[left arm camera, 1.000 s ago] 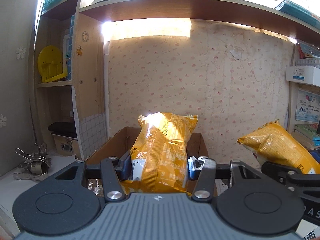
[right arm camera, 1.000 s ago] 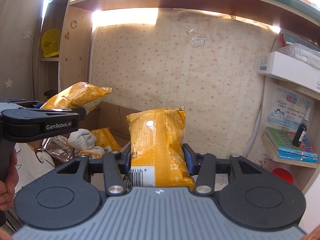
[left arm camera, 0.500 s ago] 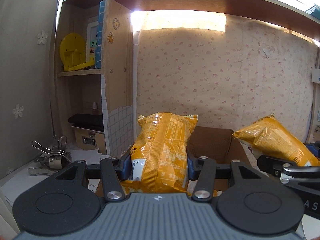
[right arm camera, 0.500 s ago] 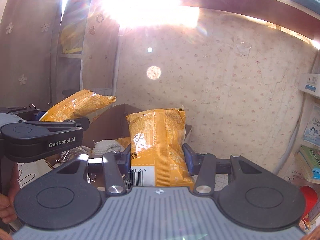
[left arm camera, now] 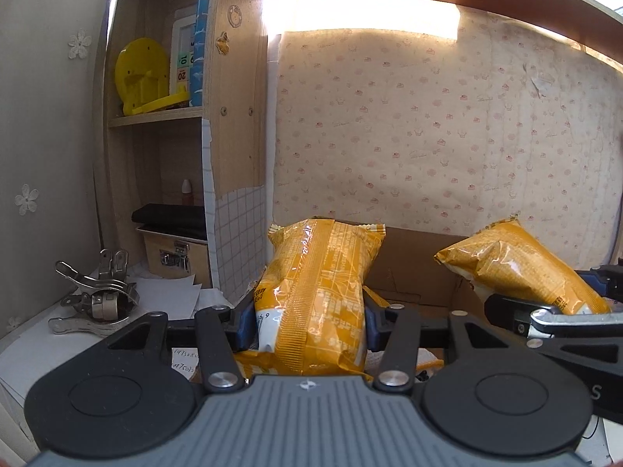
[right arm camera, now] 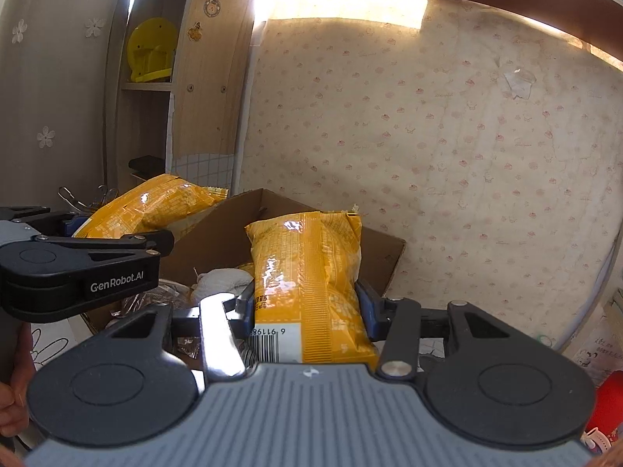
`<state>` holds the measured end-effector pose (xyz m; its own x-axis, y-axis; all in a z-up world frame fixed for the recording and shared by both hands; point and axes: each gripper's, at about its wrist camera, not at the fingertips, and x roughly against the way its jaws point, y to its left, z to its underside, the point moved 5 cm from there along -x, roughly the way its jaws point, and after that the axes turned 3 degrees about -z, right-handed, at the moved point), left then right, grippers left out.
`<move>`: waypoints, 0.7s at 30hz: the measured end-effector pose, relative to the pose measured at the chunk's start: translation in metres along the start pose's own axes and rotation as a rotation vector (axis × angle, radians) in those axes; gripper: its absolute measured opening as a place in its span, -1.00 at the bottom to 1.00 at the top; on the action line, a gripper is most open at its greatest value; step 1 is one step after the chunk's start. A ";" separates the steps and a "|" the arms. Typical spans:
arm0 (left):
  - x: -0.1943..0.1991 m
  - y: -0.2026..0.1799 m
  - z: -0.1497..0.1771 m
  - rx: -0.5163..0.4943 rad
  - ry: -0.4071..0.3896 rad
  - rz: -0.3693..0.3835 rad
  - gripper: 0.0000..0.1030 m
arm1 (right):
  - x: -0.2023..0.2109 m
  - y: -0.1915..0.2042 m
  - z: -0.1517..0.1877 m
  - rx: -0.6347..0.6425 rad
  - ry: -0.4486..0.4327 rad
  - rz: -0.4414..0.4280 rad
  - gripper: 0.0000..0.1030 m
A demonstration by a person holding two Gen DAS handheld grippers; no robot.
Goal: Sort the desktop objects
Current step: 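Carry both held yellow bags over the cardboard box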
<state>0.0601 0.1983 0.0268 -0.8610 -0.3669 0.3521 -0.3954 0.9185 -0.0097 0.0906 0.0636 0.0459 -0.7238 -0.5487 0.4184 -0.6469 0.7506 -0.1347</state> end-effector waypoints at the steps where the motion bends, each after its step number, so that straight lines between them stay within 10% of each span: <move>1: -0.001 0.000 0.001 -0.001 0.001 -0.002 0.03 | -0.002 0.000 0.000 0.000 0.003 -0.002 -0.07; 21: -0.014 -0.006 0.006 -0.009 0.024 -0.005 0.03 | -0.022 -0.003 -0.001 -0.008 0.022 -0.012 -0.07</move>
<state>0.0727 0.1973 0.0167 -0.8512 -0.3678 0.3744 -0.3966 0.9180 0.0003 0.1088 0.0739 0.0381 -0.7104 -0.5492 0.4400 -0.6533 0.7471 -0.1224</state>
